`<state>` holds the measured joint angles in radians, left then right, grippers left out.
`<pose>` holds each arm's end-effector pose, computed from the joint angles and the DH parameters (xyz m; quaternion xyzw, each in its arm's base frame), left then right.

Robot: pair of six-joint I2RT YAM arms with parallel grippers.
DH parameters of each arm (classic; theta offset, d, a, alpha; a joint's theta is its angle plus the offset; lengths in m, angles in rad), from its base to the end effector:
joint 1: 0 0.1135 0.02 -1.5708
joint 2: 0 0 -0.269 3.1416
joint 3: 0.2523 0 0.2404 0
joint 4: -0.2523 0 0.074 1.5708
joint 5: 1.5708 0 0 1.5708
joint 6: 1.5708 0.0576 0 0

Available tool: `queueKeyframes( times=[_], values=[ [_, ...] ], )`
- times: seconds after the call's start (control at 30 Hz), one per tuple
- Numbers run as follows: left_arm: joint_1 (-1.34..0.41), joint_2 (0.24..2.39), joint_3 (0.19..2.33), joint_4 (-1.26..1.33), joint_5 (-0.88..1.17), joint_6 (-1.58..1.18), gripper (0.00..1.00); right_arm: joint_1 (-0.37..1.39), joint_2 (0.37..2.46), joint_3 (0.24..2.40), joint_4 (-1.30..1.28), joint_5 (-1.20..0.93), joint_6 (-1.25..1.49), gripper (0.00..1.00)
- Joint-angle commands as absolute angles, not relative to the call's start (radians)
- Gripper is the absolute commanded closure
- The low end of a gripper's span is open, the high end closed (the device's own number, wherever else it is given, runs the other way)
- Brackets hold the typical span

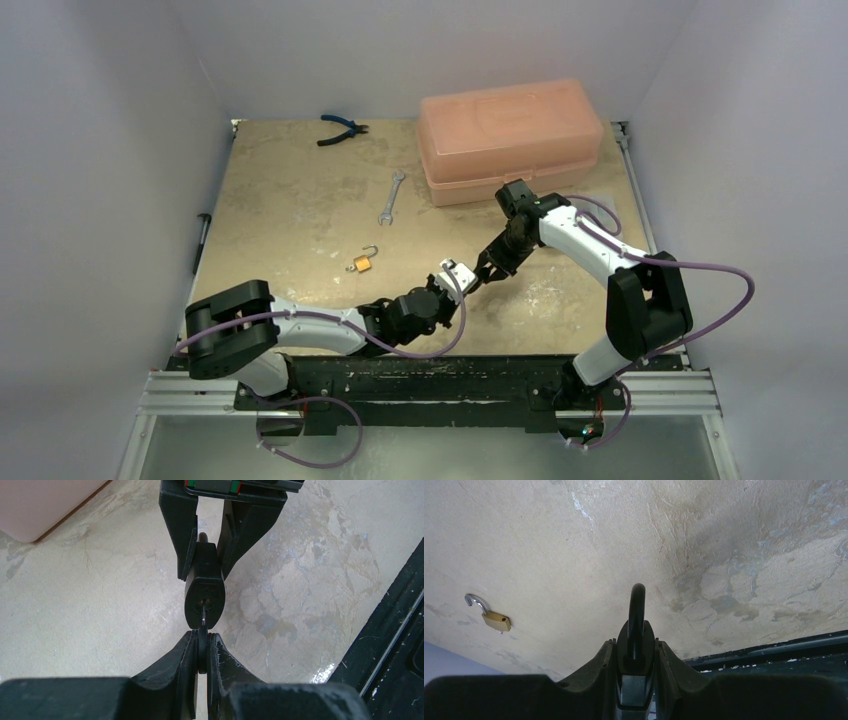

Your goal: Unlock with the key

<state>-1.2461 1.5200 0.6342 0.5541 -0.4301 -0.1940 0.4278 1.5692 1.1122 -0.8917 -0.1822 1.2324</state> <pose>0.1247 -0.2952 0.1987 0.2922 0.7501 -0.2435 0.5410 0.2538 0.1272 0.2062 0.3782 0.9146 0.1425 0.0078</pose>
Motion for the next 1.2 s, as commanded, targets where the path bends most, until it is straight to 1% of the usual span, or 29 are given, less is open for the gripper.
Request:
queueKeyframes(
  times=[0.0, 0.13, 0.23, 0.5, 0.6, 0.73, 0.9, 1.0, 1.1, 1.17],
  values=[
    [-1.247, 1.493, 0.618, 0.717, -0.341, -0.092, 1.00, 0.452, 1.523, 1.149, -0.894, -0.294, 1.248, 1.00],
    [-1.249, 1.514, 0.621, 0.734, -0.354, 0.046, 1.00, 0.453, 1.523, 1.152, -0.893, -0.298, 1.247, 1.00],
    [-1.248, 1.512, 0.614, 0.752, -0.371, 0.046, 1.00, 0.453, 1.520, 1.152, -0.894, -0.298, 1.246, 1.00],
    [-1.246, 1.534, 0.634, 0.753, -0.413, -0.258, 1.00, 0.454, 1.522, 1.149, -0.891, -0.302, 1.247, 1.00],
    [-1.246, 1.533, 0.620, 0.790, -0.400, -0.282, 1.00, 0.454, 1.521, 1.150, -0.894, -0.301, 1.246, 1.00],
    [-1.246, 1.542, 0.620, 0.794, -0.409, -0.184, 1.00, 0.454, 1.516, 1.147, -0.894, -0.301, 1.246, 1.00],
    [-1.247, 1.547, 0.578, 0.903, -0.360, 0.051, 1.00, 0.454, 1.515, 1.145, -0.891, -0.302, 1.247, 1.00],
    [-1.246, 1.563, 0.607, 0.860, -0.390, 0.098, 1.00, 0.454, 1.514, 1.146, -0.891, -0.304, 1.246, 1.00],
    [-1.243, 1.575, 0.626, 0.851, -0.422, 0.018, 1.00, 0.454, 1.515, 1.146, -0.890, -0.304, 1.247, 1.00],
    [-1.236, 1.585, 0.652, 0.819, -0.445, -0.119, 1.00, 0.454, 1.516, 1.146, -0.890, -0.304, 1.246, 1.00]
  ],
)
